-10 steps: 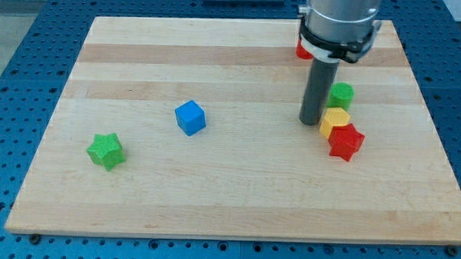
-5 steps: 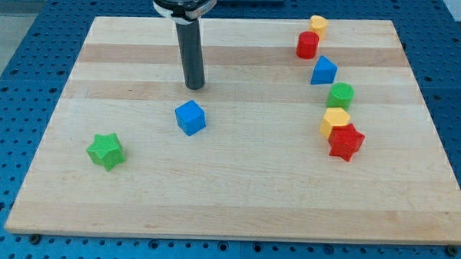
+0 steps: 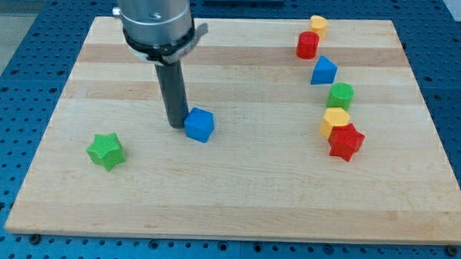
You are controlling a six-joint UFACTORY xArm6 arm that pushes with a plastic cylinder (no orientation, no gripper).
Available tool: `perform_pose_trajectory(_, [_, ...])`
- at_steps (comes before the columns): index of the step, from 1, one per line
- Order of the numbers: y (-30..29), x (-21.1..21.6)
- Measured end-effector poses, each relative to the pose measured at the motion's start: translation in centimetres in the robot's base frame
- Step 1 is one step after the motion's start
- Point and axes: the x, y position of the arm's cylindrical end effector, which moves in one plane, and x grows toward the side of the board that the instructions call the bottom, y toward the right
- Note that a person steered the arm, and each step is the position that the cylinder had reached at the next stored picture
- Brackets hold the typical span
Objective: Move the blue cube at the bottom of the red star
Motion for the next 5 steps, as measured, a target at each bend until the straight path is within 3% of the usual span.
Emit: perform_pose_trajectory(5, [7.0, 0.3])
